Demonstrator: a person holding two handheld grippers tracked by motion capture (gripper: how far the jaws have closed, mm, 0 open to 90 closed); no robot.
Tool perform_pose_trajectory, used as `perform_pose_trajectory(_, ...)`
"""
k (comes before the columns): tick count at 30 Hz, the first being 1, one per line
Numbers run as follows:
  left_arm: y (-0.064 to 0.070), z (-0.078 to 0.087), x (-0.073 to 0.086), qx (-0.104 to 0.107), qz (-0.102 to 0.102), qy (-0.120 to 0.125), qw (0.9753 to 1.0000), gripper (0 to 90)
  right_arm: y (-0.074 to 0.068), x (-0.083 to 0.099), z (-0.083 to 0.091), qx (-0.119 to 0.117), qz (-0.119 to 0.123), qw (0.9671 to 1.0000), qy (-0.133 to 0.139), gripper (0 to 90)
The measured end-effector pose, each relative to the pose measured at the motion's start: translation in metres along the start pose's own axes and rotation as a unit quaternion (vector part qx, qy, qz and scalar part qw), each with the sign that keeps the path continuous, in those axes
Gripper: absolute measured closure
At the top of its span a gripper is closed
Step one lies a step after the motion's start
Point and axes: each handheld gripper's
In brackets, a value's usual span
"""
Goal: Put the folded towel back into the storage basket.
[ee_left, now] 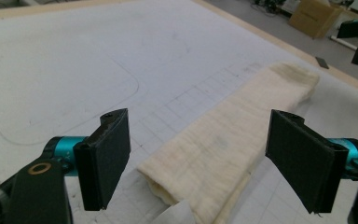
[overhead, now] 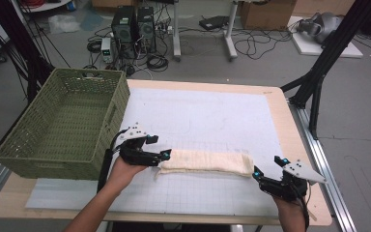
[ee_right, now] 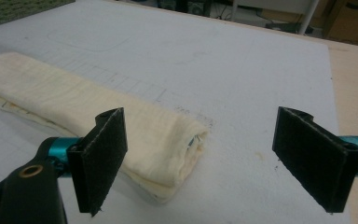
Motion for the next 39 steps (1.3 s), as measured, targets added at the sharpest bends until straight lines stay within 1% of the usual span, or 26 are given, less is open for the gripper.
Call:
perform_pose_trajectory(2, -0.001, -0.004, 0.003, -0.003, 0.005, -0.011, 0.9999, 22.3, 0.0, 0.0, 0.0, 0.0, 0.003, 1.0, 0.0, 16.7)
perform_pose_trajectory(5, -0.002, -0.011, 0.008, -0.013, 0.011, -0.032, 0.9994, 23.5, 0.0, 0.0, 0.0, 0.0, 0.0, 1.0, -0.002, 16.7)
perform_pose_trajectory(6, -0.002, -0.011, 0.008, -0.013, 0.011, -0.032, 0.9994, 23.8, 0.0, 0.0, 0.0, 0.0, 0.0, 1.0, -0.002, 16.7)
perform_pose_trajectory(7, -0.001, -0.017, 0.01, -0.02, 0.012, -0.048, 0.9986, 23.9, 0.0, 0.001, -0.001, 0.0, 0.002, 1.0, -0.003, 16.7)
perform_pose_trajectory(8, -0.001, -0.017, 0.01, -0.02, 0.012, -0.048, 0.9986, 24.2, 0.0, 0.001, -0.001, 0.0, 0.002, 1.0, -0.003, 16.7)
perform_pose_trajectory(9, -0.001, -0.021, 0.012, -0.025, 0.013, -0.061, 0.9977, 25.1, 0.0, 0.001, -0.001, 0.0, 0.002, 1.0, -0.002, 16.7)
perform_pose_trajectory(10, -0.001, -0.021, 0.012, -0.025, 0.013, -0.061, 0.9977, 25.8, 0.0, 0.001, -0.001, 0.0, 0.002, 1.0, -0.003, 16.7)
perform_pose_trajectory(11, 0.0, -0.025, 0.014, -0.026, 0.013, -0.072, 0.997, 26.6, 0.0, 0.001, -0.001, 0.0, 0.002, 1.0, -0.003, 16.7)
perform_pose_trajectory(13, 0.001, -0.029, 0.015, -0.025, 0.016, -0.08, 0.9963, 27.8, 0.0, 0.001, -0.001, 0.0, 0.002, 1.0, -0.003, 16.7)
perform_pose_trajectory(16, 0.002, -0.033, 0.017, -0.03, 0.011, -0.094, 0.9951, 28.5, 0.001, 0.001, -0.001, 0.001, 0.001, 1.0, -0.005, 16.7)
perform_pose_trajectory(18, 0.002, -0.034, 0.018, -0.031, 0.01, -0.097, 0.9948, 28.8, 0.001, 0.001, -0.001, 0.001, 0.0, 1.0, -0.004, 16.7)
perform_pose_trajectory(19, 0.002, -0.035, 0.018, -0.034, 0.006, -0.104, 0.994, 28.9, 0.001, 0.001, 0.0, 0.001, 0.0, 1.0, -0.003, 16.7)
perform_pose_trajectory(21, 0.002, -0.035, 0.019, -0.034, 0.005, -0.105, 0.9939, 29.4, 0.001, 0.001, -0.001, 0.001, 0.0, 1.0, -0.004, 16.7)
perform_pose_trajectory(25, 0.006, -0.039, 0.022, -0.034, -0.015, -0.126, 0.9913, 33.4, 0.001, 0.001, -0.001, 0.001, 0.0, 1.0, -0.003, 16.7)
perform_pose_trajectory(26, 0.006, -0.039, 0.022, -0.034, -0.015, -0.126, 0.9913, 34.8, 0.001, 0.001, -0.001, 0.001, 0.001, 1.0, -0.003, 16.7)
perform_pose_trajectory(27, 0.008, -0.04, 0.023, -0.033, -0.032, -0.137, 0.9895, 38.1, 0.001, 0.001, -0.001, 0.001, 0.0, 1.0, -0.005, 16.7)
perform_pose_trajectory(28, 0.008, -0.04, 0.023, -0.033, -0.032, -0.137, 0.9895, 40.8, 0.001, 0.001, -0.001, 0.001, 0.0, 1.0, -0.005, 16.7)
perform_pose_trajectory(29, 0.01, -0.042, 0.025, -0.034, -0.05, -0.15, 0.9868, 46.1, 0.001, 0.001, -0.001, 0.001, 0.0, 1.0, -0.005, 16.7)
perform_pose_trajectory(30, 0.01, -0.042, 0.025, -0.034, -0.05, -0.15, 0.9868, 48.5, 0.001, 0.001, -0.001, 0.001, -0.001, 1.0, -0.004, 16.7)
perform_pose_trajectory(31, 0.011, -0.042, 0.026, -0.036, -0.057, -0.15, 0.9863, 49.3, 0.001, 0.001, -0.001, 0.001, 0.001, 1.0, -0.004, 16.7)
perform_pose_trajectory(32, 0.011, -0.042, 0.026, -0.039, -0.055, -0.148, 0.9867, 50.5, 0.001, 0.001, -0.001, 0.002, 0.0, 1.0, -0.005, 16.7)
perform_pose_trajectory(33, 0.012, -0.041, 0.028, -0.043, -0.05, -0.141, 0.9878, 51.2, 0.001, 0.001, -0.001, 0.002, 0.0, 1.0, -0.005, 16.7)
perform_pose_trajectory(35, 0.012, -0.041, 0.028, -0.045, -0.054, -0.141, 0.9875, 52.5, 0.001, 0.001, -0.001, 0.001, -0.001, 1.0, -0.006, 16.7)
perform_pose_trajectory(36, 0.012, -0.041, 0.028, -0.045, -0.054, -0.141, 0.9875, 53.4, 0.001, 0.001, -0.001, 0.001, 0.001, 1.0, -0.006, 16.7)
perform_pose_trajectory(39, 0.014, -0.041, 0.028, -0.037, -0.056, -0.142, 0.9876, 61.4, 0.001, 0.001, -0.001, 0.001, 0.002, 1.0, -0.006, 16.7)
Point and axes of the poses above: each handheld gripper's, and its own axes: z roughly backward along the jaws, x roughly out of its underside, y roughly to its right
